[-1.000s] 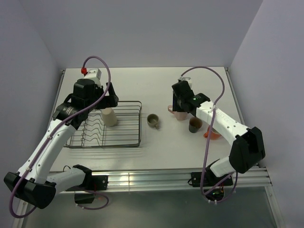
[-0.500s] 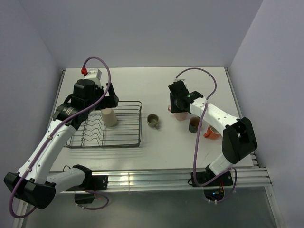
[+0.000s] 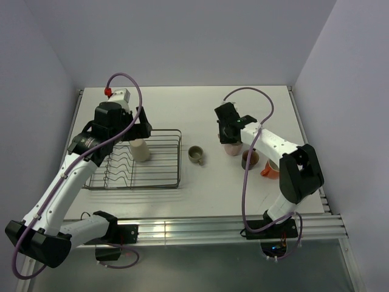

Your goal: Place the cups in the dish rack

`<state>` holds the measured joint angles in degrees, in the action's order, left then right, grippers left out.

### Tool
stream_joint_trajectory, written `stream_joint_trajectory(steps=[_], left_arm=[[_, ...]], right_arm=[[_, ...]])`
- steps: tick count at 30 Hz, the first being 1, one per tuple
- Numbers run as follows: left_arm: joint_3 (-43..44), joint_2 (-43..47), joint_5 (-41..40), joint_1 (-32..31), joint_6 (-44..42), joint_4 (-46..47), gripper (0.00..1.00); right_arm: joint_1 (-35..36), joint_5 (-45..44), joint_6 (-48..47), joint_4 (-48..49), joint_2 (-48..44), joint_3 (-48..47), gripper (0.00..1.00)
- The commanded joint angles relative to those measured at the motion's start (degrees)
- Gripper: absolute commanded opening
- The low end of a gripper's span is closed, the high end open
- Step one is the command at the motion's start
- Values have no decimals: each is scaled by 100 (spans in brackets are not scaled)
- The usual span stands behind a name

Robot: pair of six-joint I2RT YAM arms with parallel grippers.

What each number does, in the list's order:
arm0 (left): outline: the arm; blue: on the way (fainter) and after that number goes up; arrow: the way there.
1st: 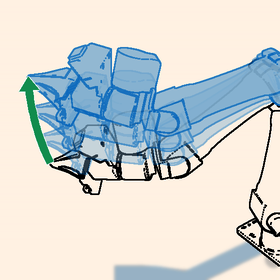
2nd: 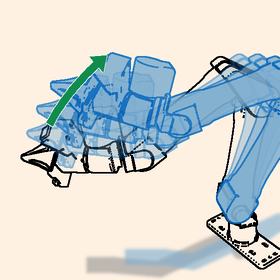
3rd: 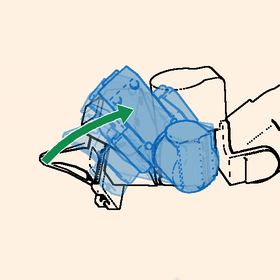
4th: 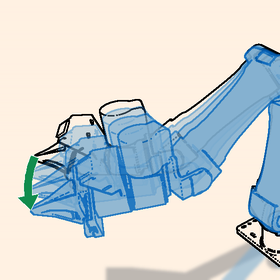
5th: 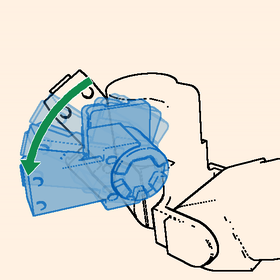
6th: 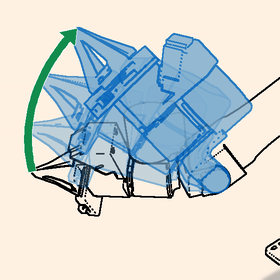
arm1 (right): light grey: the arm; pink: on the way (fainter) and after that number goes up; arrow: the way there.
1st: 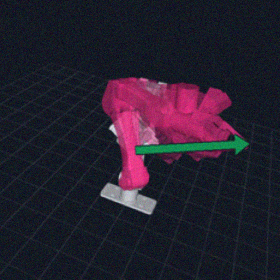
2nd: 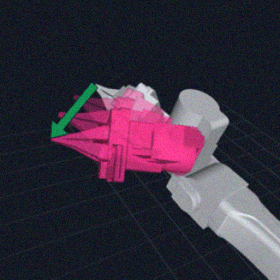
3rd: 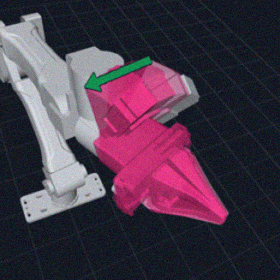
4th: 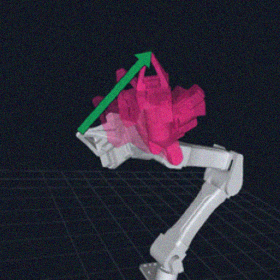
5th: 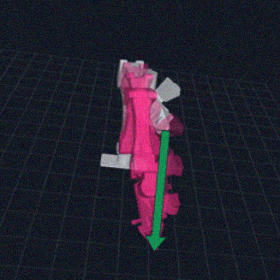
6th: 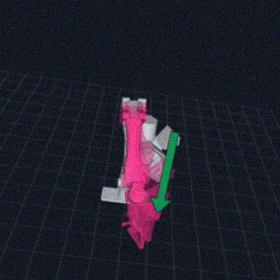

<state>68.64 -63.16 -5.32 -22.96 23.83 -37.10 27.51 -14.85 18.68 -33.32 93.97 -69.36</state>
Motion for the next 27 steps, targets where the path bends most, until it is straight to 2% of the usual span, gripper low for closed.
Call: stream_joint_trajectory(steps=[1, 4, 13, 20, 27], left_arm=[[-35, 75, 40, -24, 51, 212, 96], [-61, 84, 58, -24, 51, 221, 96], [-35, 128, 321, -24, 95, 309, 97], [-88, 251, 1146, -24, 165, 721, 99], [-175, 260, 2174, -24, 350, 1397, 99]], right_arm=[[-61, 140, -31, 80, 33, -174, 21], [-70, 298, -57, 89, 16, -192, 0], [-202, 852, 48, -69, -590, -577, 0], [-255, 1458, 233, -315, -1109, -1490, 0], [-325, 3109, 812, 148, -1671, -2037, 0]])
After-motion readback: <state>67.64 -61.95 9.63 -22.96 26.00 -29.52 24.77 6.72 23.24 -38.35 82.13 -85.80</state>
